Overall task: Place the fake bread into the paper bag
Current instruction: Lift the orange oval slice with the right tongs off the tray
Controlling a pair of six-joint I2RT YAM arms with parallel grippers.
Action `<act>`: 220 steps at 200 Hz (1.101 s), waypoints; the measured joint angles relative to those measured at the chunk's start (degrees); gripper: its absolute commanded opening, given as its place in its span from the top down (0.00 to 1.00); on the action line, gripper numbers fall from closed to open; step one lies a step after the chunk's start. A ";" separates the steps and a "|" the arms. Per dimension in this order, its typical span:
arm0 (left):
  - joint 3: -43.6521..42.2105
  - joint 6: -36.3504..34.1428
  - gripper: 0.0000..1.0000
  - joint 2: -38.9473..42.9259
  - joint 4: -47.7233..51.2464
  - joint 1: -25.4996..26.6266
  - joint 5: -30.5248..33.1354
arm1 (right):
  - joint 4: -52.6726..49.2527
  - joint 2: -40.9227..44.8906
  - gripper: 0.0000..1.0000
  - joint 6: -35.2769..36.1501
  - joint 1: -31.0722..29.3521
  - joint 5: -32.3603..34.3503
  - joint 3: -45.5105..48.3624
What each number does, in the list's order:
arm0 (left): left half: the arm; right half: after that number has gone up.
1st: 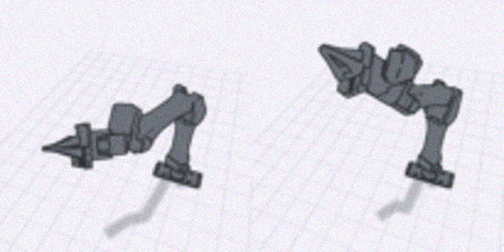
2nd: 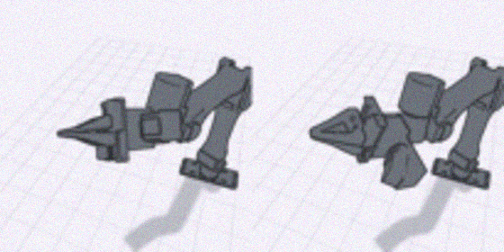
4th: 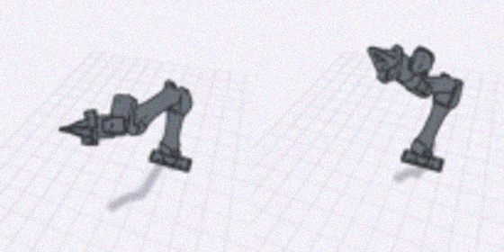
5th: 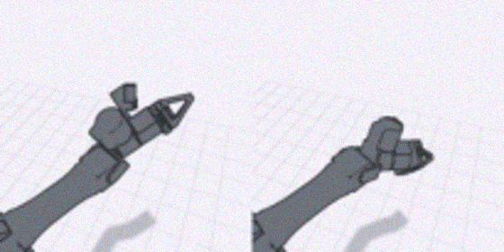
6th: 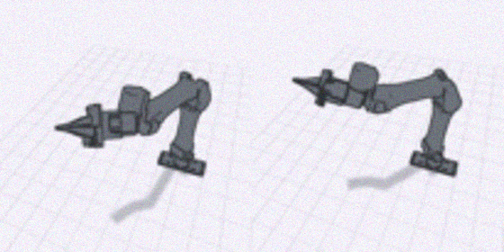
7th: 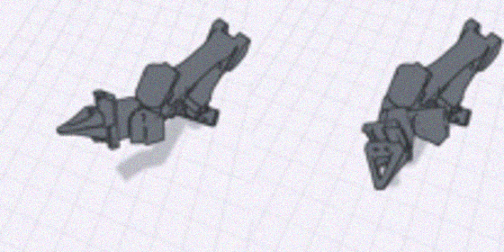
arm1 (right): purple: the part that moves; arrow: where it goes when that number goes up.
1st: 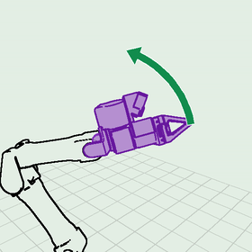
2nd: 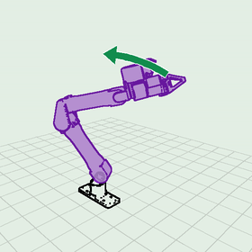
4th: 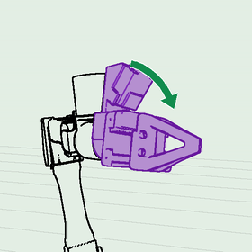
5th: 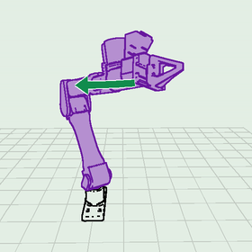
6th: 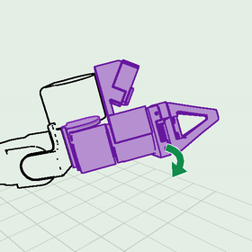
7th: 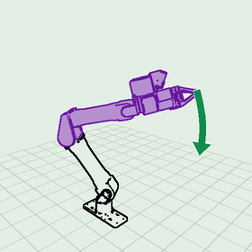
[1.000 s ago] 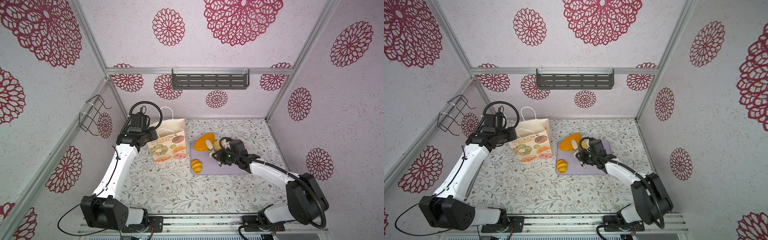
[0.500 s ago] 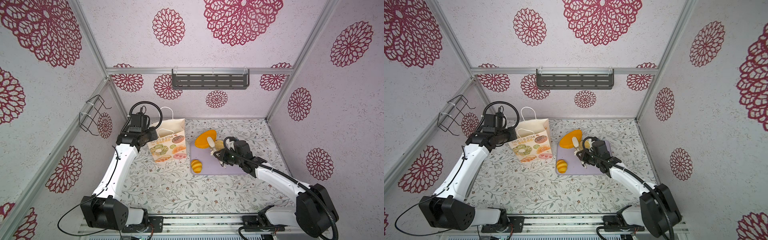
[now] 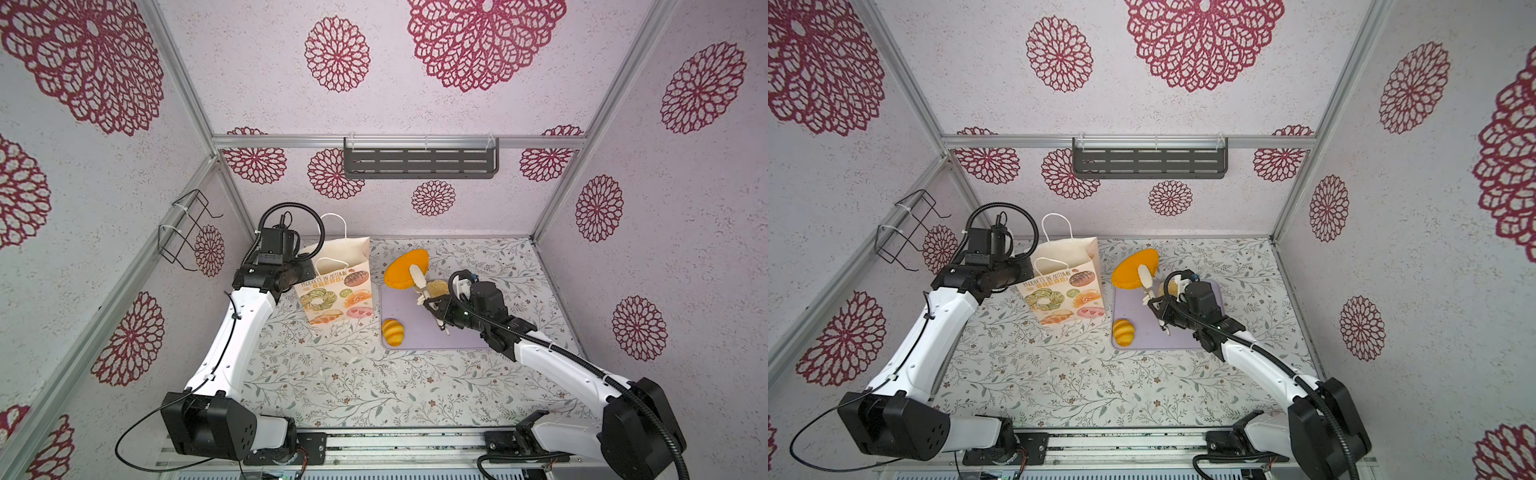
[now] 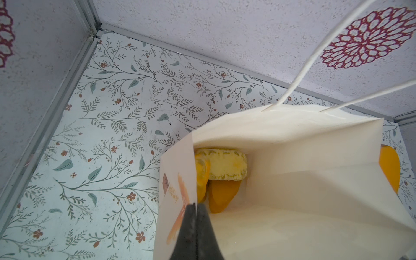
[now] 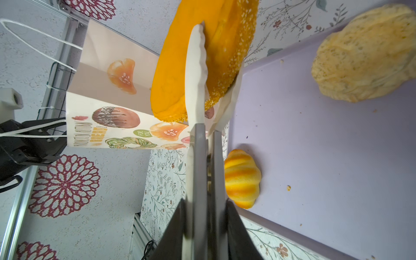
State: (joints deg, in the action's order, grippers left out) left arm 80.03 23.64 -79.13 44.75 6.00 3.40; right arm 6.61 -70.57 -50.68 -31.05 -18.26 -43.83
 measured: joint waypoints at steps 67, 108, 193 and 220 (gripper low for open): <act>0.00 0.00 1.00 0.00 0.00 0.00 0.00 | 1.05 2.45 1.00 0.07 -1.22 0.70 0.37; 0.00 0.00 1.00 0.00 0.00 0.00 0.02 | 0.39 4.63 1.00 1.40 -2.14 2.64 0.22; 0.00 0.00 1.00 0.00 0.02 0.02 0.20 | -3.98 4.79 1.00 7.32 -6.19 6.95 -5.86; 0.00 0.00 1.00 0.02 0.00 0.02 0.22 | -6.88 4.76 1.00 9.88 -7.34 9.46 -8.33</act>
State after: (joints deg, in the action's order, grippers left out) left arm 80.03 23.64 -79.11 44.75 6.02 3.62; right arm -0.27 -65.80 -40.80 -38.39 -8.80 -52.16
